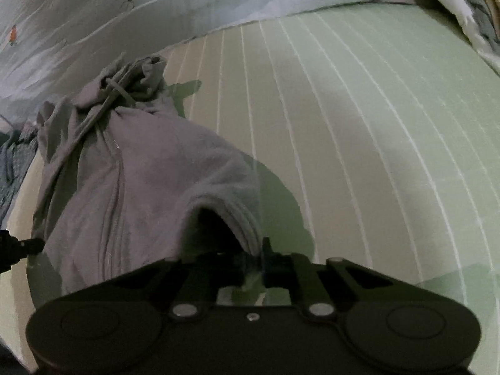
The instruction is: Fold clothes
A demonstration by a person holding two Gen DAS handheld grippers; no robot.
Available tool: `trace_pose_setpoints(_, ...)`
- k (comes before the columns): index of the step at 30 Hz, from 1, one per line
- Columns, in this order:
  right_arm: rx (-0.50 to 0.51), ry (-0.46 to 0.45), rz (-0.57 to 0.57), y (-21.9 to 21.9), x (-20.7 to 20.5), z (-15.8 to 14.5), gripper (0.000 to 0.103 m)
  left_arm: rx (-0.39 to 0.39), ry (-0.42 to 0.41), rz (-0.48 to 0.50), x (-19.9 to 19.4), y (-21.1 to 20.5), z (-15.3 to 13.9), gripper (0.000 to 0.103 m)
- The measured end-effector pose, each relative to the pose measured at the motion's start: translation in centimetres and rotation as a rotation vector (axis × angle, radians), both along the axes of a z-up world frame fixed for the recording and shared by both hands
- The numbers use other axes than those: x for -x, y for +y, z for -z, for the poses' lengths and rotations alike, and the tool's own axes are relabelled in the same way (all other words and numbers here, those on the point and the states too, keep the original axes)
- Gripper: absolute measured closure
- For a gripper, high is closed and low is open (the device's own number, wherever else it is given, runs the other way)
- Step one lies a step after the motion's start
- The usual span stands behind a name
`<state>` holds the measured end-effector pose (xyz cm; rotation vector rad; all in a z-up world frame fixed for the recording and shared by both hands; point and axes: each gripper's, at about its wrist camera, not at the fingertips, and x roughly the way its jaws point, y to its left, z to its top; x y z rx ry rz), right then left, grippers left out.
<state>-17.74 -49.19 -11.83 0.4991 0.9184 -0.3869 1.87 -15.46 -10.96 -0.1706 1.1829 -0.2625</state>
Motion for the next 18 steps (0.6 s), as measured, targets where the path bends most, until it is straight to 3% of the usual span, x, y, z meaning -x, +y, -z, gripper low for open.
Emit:
trace_pose_setpoints(1, 0.008, -0.006, 0.001, 0.1, 0.1, -0.3, 0.092, -0.008, -0.014, -0.002, 0.0, 0.0, -0.3, 0.096)
trace_pose_setpoints(3, 0.024, -0.018, 0.004, 0.4, 0.3, -0.9, 0.077, -0.023, -0.042, -0.006, -0.1, 0.1, -1.0, 0.09)
trace_pose_setpoints(5, 0.041, -0.03, 0.006, 0.6, 0.6, -1.4, 0.041, -0.039, -0.07, -0.01, -0.2, 0.2, -1.7, 0.082)
trace_pose_setpoints(6, 0.049, -0.036, 0.007, 0.7, 0.7, -1.7, 0.036, -0.047, -0.084, -0.012, -0.3, 0.3, -2.0, 0.078)
trace_pose_setpoints(8, 0.065, -0.048, 0.01, 1.0, 0.9, -2.3, 0.015, -0.062, -0.112, -0.016, -0.4, 0.4, -2.7, 0.063)
trace_pose_setpoints(10, 0.112, -0.075, 0.019, 0.8, 0.5, -2.9, 0.0, -0.078, -0.14, -0.021, -0.5, 0.5, -3.3, 0.044)
trace_pose_setpoints(13, 0.166, -0.078, 0.018, 0.7, -0.5, -3.5, 0.0, -0.1, -0.168, -0.008, -1.5, -0.2, -3.9, 0.034)
trace_pose_setpoints(18, 0.168, 0.038, 0.008, -0.9, -1.7, -4.1, 0.0, -0.143, -0.129, 0.059, -4.4, -3.4, -2.1, 0.032)
